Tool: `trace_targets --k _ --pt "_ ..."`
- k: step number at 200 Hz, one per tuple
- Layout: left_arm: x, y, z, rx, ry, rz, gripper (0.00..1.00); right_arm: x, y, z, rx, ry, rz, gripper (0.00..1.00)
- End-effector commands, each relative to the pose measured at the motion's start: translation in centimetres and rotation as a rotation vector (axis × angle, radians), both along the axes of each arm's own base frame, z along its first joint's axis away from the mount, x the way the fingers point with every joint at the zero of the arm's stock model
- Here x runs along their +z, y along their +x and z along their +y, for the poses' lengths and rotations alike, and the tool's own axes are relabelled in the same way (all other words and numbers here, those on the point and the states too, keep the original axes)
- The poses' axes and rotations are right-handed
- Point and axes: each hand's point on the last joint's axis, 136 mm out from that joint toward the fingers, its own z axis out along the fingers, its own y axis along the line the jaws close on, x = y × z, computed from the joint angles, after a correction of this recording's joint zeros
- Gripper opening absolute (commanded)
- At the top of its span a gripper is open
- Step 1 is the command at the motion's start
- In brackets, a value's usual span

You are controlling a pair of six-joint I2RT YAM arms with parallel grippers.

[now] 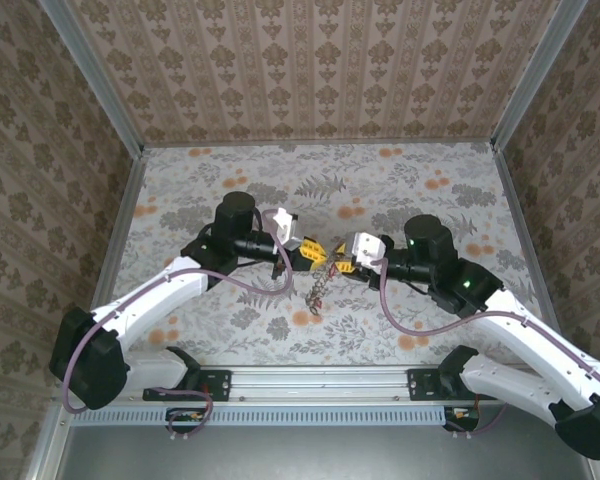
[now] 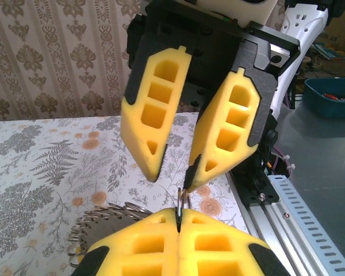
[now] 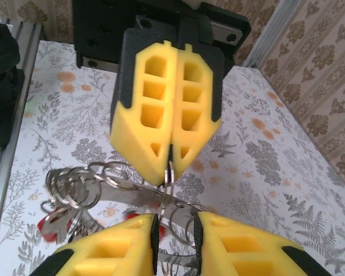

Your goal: Put the keys on the keyring

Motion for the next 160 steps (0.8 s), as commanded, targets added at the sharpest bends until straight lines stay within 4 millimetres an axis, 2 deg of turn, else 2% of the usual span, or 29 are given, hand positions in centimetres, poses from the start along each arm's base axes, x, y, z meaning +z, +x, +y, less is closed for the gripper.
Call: trace_targets --k 1,28,61,98,134,160 --pt "1.7 -0.3 -0.5 -0.042 -0.042 -0.054 0.00 -0.7 -1.2 -0.1 0.042 -0.003 0.039 0.26" --pt "1.7 -0.2 -0.7 -0.042 -0.038 -0.053 0.00 -1.1 -1.5 0.2 0.064 -0.004 0.064 0.28" --pt "1.9 -0.6 -0.8 -0.063 -0.042 -0.053 0.00 -1.8 -0.8 0.2 0.037 -0.015 0.058 0.26" --pt "2.2 -0.7 -0.9 -0.080 -0.053 -0.040 0.00 -1.6 -0.6 0.0 0.030 0.007 0.038 0.28" --pt "2.4 -0.8 -1.2 -0.092 -0.058 -0.032 0.00 -1.2 -1.0 0.2 0.049 0.025 0.041 0.16" --pt "2.5 -0.8 -1.4 -0.101 -0.058 -0.030 0.00 -1.1 -0.9 0.4 0.055 0.032 0.047 0.14"
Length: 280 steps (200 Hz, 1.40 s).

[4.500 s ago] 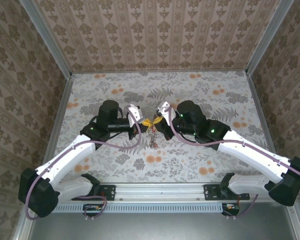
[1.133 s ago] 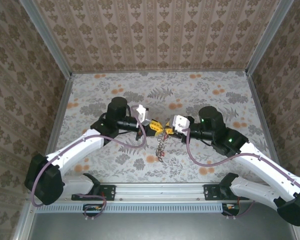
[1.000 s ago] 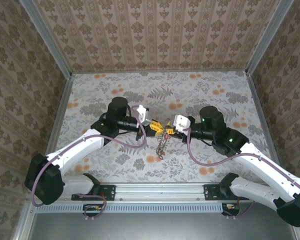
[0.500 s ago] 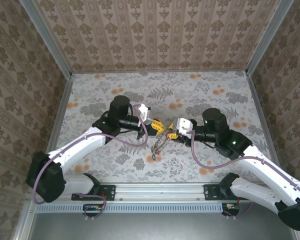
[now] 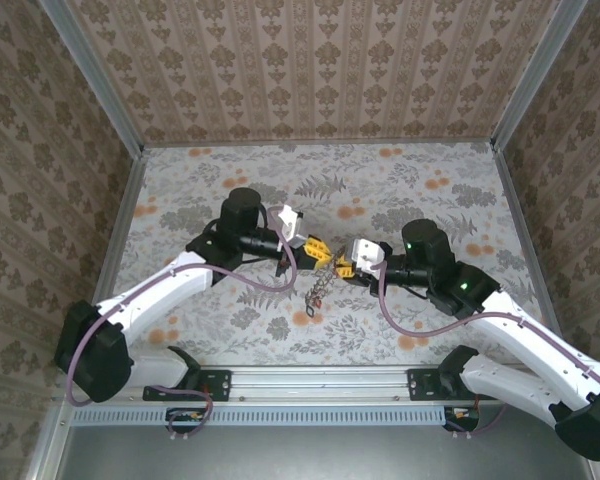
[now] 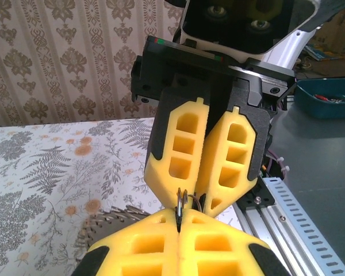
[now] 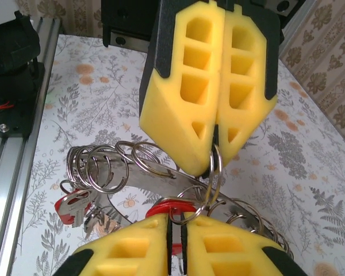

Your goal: Put the keys on the keyring

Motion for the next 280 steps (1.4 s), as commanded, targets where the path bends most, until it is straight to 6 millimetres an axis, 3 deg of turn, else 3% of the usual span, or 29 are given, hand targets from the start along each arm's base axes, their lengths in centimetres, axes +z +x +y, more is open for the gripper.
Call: trace_targets --k 1,54,126,207,225,245,280 --pt "2.1 -0.7 -0.5 -0.060 -0.056 -0.035 0.00 0.8 -0.2 0.3 0.023 0.039 -0.011 0.14" --pt "2.0 -1.2 -0.8 -0.080 -0.052 -0.033 0.00 1.2 0.3 0.2 -0.002 0.049 -0.028 0.16" --pt "1.4 -0.9 -1.0 -0.065 -0.034 -0.035 0.00 1.5 0.3 -1.4 -0.064 0.052 -0.084 0.36" --pt "1.2 -0.7 -1.2 -0.061 -0.025 -0.037 0.00 2.7 -0.6 -1.5 -0.044 0.111 -0.067 0.46" --pt "1.2 -0.9 -1.2 -0.063 -0.025 -0.036 0.00 2.7 -0.4 -1.4 -0.055 0.117 -0.065 0.45" --pt "1.5 -1.1 -1.1 -0.072 -0.033 -0.044 0.00 2.1 0.2 -1.5 -0.072 0.093 -0.054 0.34" --pt "2.1 -1.3 -1.2 -0.078 -0.044 -0.048 0.00 1.3 0.4 -1.2 -0.063 0.081 -0.037 0.27"
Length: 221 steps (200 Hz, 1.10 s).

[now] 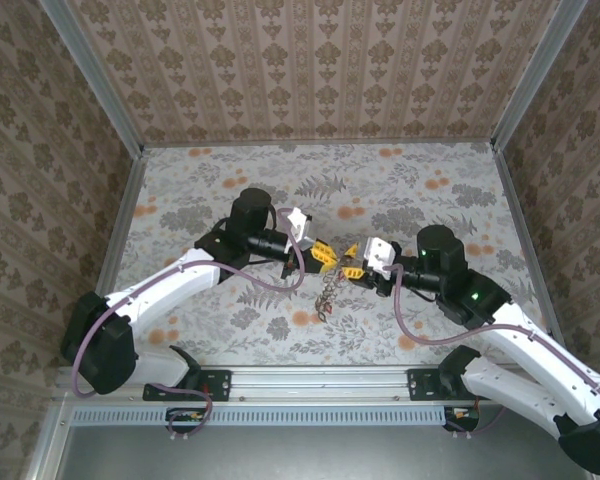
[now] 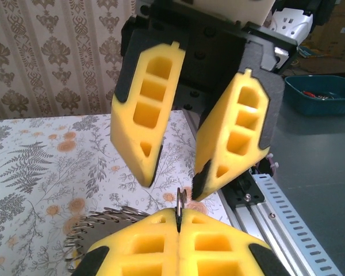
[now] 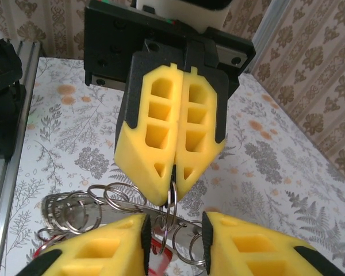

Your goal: Put the keys on the keyring

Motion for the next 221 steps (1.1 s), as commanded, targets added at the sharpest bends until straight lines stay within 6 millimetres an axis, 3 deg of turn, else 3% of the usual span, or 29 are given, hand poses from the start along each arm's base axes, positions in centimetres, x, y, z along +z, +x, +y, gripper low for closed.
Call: trace_targets --k 1,68,94,142,181,221 --pt "3.0 -0.6 -0.2 -0.039 -0.074 -0.074 0.00 -0.1 0.2 0.2 0.008 0.006 0.002 0.27" --pt "3.4 -0.8 -0.5 -0.060 -0.096 -0.075 0.00 -1.1 0.4 0.3 0.002 0.013 0.022 0.21" --pt "3.5 -0.8 -0.8 -0.062 -0.102 -0.072 0.00 -0.8 0.4 0.4 0.008 0.031 0.021 0.12" --pt "1.9 -0.5 -0.8 -0.029 -0.017 -0.044 0.00 -0.8 0.3 0.1 0.002 0.025 0.016 0.02" --pt "0.1 -0.6 0.1 -0.005 0.113 -0.052 0.20 -1.5 0.0 -0.2 0.011 -0.031 0.043 0.00" --pt "0.2 -0.5 0.1 -0.008 0.152 -0.088 0.36 -2.5 -0.4 -0.4 0.029 -0.089 0.085 0.00"
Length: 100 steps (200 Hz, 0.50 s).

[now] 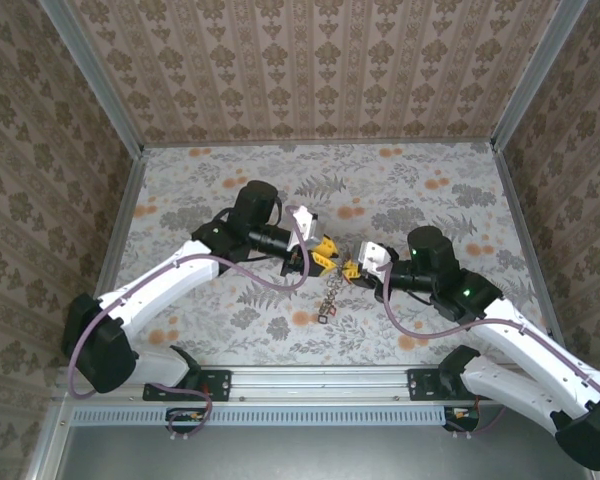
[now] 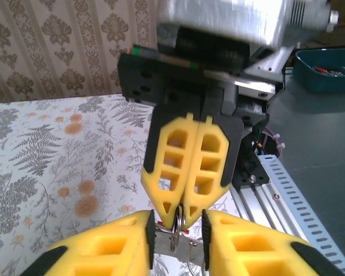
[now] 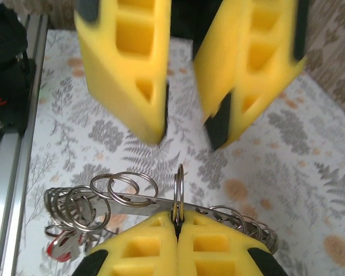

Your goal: Put the keys on the keyring

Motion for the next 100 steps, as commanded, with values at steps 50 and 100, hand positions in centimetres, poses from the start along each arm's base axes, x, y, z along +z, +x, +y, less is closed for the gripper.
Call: trace_targets --k 50,100 --pt "-2.3 -0.5 -1.9 -0.052 0.112 -0.005 0.37 1.9 -0.3 -0.3 0.019 -0.004 -0.012 0.00" --pt "-3.1 -0.6 -2.3 -0.046 0.155 -0.017 0.24 2.0 0.1 -0.7 0.003 0.015 0.004 0.00"
